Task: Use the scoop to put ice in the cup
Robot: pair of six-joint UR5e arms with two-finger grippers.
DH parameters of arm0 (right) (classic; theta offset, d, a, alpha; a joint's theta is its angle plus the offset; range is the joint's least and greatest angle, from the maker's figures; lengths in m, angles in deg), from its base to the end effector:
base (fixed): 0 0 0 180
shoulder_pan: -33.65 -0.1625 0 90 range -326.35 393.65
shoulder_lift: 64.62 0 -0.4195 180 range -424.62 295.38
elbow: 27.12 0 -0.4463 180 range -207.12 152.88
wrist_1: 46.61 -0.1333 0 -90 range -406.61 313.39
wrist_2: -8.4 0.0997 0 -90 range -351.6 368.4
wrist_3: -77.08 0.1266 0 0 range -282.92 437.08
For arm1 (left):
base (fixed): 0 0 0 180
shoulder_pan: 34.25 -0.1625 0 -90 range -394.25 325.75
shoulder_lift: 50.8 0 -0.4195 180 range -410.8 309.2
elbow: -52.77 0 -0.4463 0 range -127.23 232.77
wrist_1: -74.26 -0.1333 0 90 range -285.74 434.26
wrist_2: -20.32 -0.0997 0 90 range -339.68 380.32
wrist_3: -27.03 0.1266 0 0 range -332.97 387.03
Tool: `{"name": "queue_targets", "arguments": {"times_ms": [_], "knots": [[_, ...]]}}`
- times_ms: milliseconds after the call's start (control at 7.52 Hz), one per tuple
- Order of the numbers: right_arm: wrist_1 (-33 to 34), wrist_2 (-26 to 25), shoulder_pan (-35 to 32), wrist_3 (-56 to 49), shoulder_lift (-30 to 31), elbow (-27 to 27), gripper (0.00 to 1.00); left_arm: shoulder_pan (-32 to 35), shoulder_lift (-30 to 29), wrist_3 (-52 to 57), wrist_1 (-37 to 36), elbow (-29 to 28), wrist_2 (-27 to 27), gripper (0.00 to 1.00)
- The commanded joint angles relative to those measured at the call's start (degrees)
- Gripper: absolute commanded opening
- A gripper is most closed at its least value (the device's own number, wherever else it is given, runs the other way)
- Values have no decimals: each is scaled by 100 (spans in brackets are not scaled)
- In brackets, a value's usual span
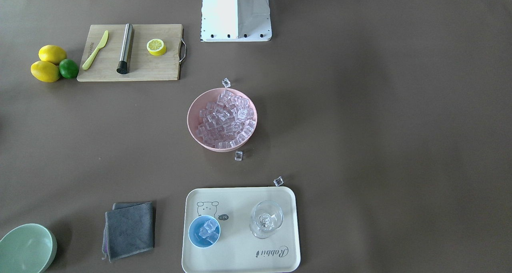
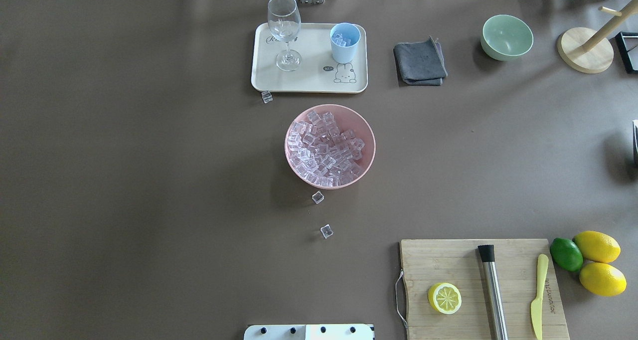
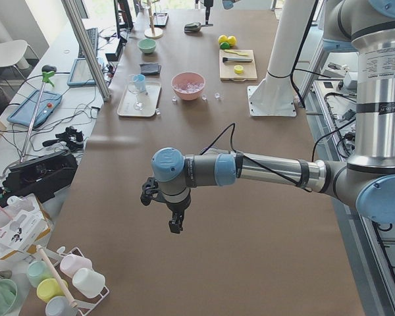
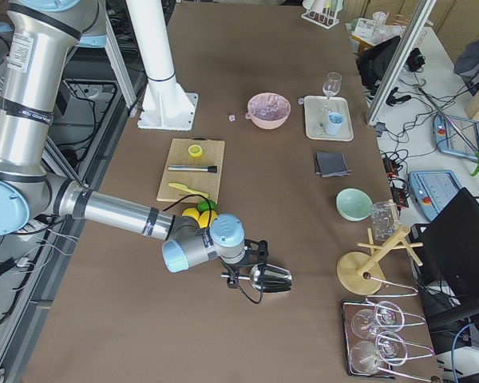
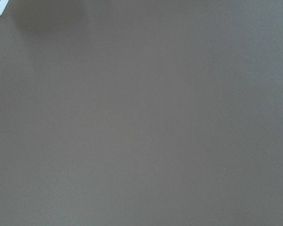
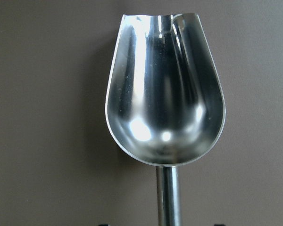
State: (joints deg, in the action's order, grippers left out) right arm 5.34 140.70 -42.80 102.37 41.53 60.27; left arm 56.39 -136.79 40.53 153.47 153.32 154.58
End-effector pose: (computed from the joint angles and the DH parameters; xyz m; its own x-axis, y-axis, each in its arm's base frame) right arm -0.0542 -0.4302 0.7644 0.6975 0.0399 0.7155 -0.0850 0.9960 0.0273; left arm -0.0506 -0.5062 0.6279 0.6984 0.1747 -0.6941 -0.1562 0.9836 0.0904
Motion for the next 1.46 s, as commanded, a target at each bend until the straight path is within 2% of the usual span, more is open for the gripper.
{"name": "queue_targets", "arguments": {"times_ms": [0,266,399,532,798,1064,1330], "knots": [[34,59,-2,-33,-33,137,99,-12,-14,-6,-2,-9,-4,99],[252,94,-11,-129,-42,365,99,-21,-14,3,-2,-9,-4,99],[811,268,-133,-678,-94,514,99,-21,-14,3,-2,-17,-4,99],[1669,392,-464,-1275,-190,794,99,-73,-14,3,-2,-17,-4,99],[2999,384,-1202,-2847,-226,1078,99,-222,-93,-6,-2,-61,-13,99],[3810,393,-1809,-3616,-253,1201,99,-223,-102,-6,-2,-61,-13,99],[4112,332,-1962,-3909,-253,1289,99,-223,-94,-14,-11,-35,-13,99]]}}
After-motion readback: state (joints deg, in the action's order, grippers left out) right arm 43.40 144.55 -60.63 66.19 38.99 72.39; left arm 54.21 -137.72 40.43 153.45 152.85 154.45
